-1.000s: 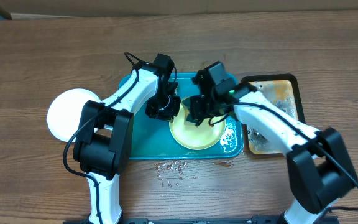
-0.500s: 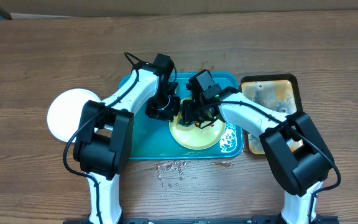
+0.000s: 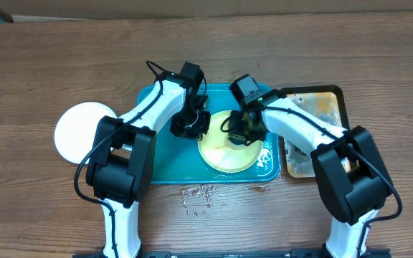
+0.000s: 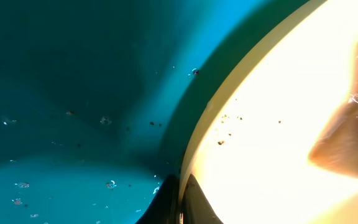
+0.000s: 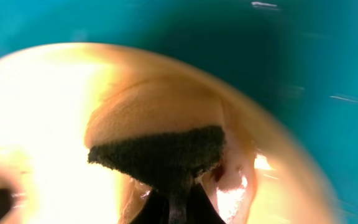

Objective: Clean dirty plates on tray and stack at the side
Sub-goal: 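Scrub the yellow plate with the sponge in the right gripper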

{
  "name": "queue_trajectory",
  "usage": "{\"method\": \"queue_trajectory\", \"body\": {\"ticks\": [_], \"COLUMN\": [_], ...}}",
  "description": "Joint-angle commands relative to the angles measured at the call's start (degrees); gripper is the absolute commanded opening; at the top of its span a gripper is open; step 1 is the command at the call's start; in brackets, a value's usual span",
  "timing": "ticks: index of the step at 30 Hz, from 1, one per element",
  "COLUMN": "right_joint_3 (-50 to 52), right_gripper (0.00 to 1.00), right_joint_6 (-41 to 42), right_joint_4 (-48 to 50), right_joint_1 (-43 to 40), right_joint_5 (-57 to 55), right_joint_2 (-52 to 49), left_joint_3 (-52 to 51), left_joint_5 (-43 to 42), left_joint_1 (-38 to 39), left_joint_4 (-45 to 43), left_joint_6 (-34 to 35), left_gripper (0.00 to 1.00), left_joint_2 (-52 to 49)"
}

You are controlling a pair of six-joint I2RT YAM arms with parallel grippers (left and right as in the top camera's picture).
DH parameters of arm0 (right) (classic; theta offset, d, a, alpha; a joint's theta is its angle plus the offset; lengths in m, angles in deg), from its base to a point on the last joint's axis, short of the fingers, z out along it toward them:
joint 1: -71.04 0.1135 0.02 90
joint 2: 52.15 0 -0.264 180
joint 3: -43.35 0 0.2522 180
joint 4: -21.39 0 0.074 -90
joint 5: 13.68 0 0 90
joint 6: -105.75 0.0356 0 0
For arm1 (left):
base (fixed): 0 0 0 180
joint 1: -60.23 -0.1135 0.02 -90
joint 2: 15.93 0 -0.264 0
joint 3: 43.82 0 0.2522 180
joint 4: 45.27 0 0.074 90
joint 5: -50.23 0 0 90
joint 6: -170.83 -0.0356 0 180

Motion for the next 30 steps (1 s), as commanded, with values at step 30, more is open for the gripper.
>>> {"method": "queue_trajectory", "body": {"ticks": [30], "right_joint_3": [3.0], "right_gripper": [0.04], "right_joint_6": [-20.2], "right_joint_4": [-1.2], "right_joint_1": [-0.6], "right_joint_5": [3.7], "right_joint_2": [13.4], "left_joint_3": [-0.5], "left_joint_5": [3.4], "left_joint_1": [-0.3], "left_joint_4": [0.7], "left_joint_6": [1.0], "left_gripper": [0.04], "left_joint_2": [-0.7]}}
